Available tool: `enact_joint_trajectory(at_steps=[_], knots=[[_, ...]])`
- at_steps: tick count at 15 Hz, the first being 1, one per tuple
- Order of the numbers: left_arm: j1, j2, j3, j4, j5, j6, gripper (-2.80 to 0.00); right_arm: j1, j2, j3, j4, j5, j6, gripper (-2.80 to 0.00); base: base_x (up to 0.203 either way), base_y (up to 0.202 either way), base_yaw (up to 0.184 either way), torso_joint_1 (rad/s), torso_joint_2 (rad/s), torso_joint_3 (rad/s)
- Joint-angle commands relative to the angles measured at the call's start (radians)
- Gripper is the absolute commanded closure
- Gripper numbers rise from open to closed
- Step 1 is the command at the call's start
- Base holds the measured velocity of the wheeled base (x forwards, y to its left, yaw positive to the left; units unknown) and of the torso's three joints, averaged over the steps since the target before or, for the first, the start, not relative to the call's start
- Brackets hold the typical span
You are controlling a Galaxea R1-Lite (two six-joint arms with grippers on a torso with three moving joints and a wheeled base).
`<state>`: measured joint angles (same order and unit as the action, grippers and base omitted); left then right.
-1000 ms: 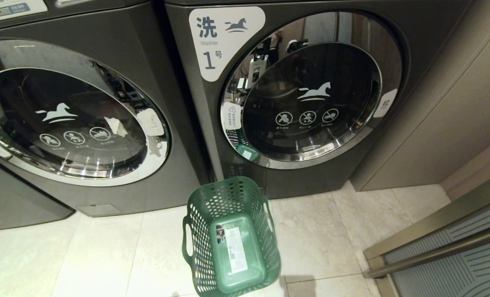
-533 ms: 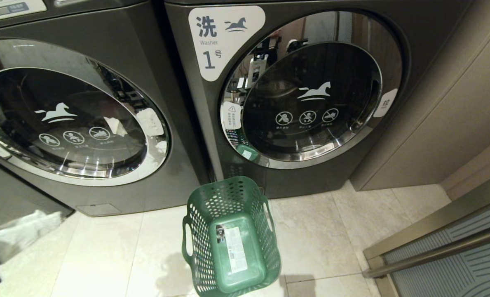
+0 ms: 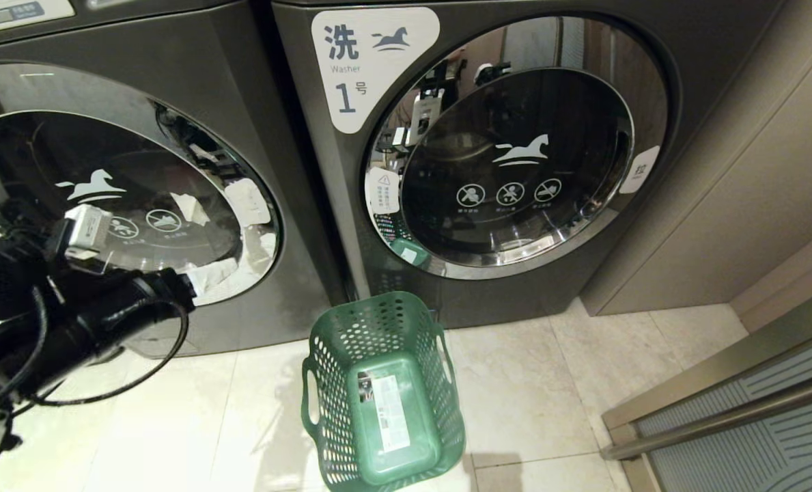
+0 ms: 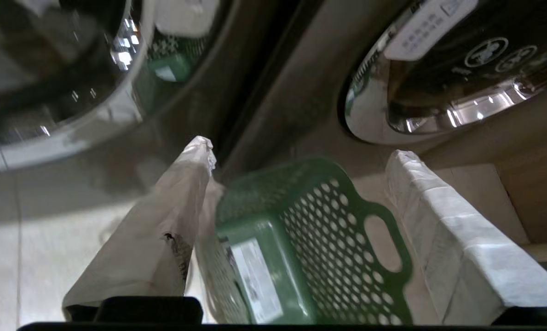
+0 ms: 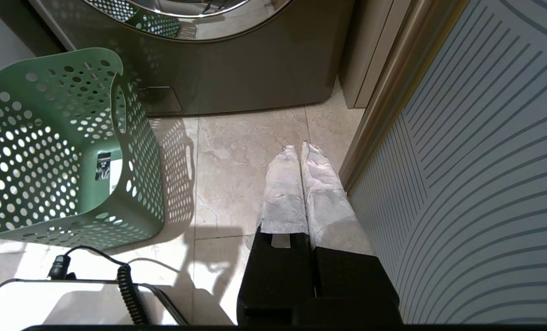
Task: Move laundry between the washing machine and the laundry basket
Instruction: Open the lid of the washing machine
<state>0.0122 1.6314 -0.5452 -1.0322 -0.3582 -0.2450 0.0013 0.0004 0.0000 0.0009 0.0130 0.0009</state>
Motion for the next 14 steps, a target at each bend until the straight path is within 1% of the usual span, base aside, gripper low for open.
enact_joint_trajectory(at_steps=[1, 3, 4, 5, 7, 9, 10, 11, 13, 14], knots=[[0.083, 0.189, -0.055, -0.143, -0.104, 0.043, -2.80, 0.000, 0.000, 0.000, 0.001, -0.001, 0.001, 0.00, 0.000, 0.000, 0.000, 0.000, 0.00, 0.000], [0.197, 0.300, -0.093, -0.230, -0.251, 0.171, -2.80, 0.000, 0.000, 0.000, 0.001, -0.001, 0.001, 0.00, 0.000, 0.000, 0.000, 0.000, 0.00, 0.000], [0.234, 0.338, -0.115, -0.276, -0.362, 0.217, -2.80, 0.000, 0.000, 0.000, 0.001, 0.001, 0.000, 0.00, 0.000, 0.000, 0.000, 0.000, 0.00, 0.000], [0.256, 0.387, -0.131, -0.310, -0.415, 0.242, -2.80, 0.000, 0.000, 0.000, 0.001, 0.001, 0.001, 0.00, 0.000, 0.000, 0.000, 0.000, 0.00, 0.000], [0.270, 0.458, -0.177, -0.370, -0.454, 0.262, -2.80, 0.000, 0.000, 0.000, 0.001, -0.001, 0.001, 0.00, 0.000, 0.000, 0.000, 0.000, 0.00, 0.000], [0.253, 0.477, -0.209, -0.382, -0.547, 0.266, -2.80, 0.000, 0.000, 0.000, -0.001, 0.001, 0.001, 0.00, 0.000, 0.000, 0.000, 0.000, 0.00, 0.000], [0.250, 0.483, -0.241, -0.382, -0.583, 0.266, -2.80, 0.000, 0.000, 0.000, 0.001, 0.001, 0.001, 0.00, 0.000, 0.000, 0.000, 0.000, 0.00, 0.000], [0.249, 0.494, -0.278, -0.382, -0.598, 0.266, -2.80, 0.000, 0.000, 0.000, 0.001, 0.000, 0.001, 0.00, 0.000, 0.000, 0.000, 0.000, 0.00, 0.000], [0.244, 0.524, -0.342, -0.385, -0.605, 0.272, -2.80, 0.000, 0.000, 0.000, 0.000, 0.001, 0.001, 0.00, 0.000, 0.000, 0.000, 0.000, 0.00, 0.000], [0.239, 0.532, -0.359, -0.387, -0.604, 0.288, -2.80, 0.000, 0.000, 0.000, 0.001, 0.001, 0.000, 0.00, 0.000, 0.000, 0.000, 0.000, 0.00, 0.000]])
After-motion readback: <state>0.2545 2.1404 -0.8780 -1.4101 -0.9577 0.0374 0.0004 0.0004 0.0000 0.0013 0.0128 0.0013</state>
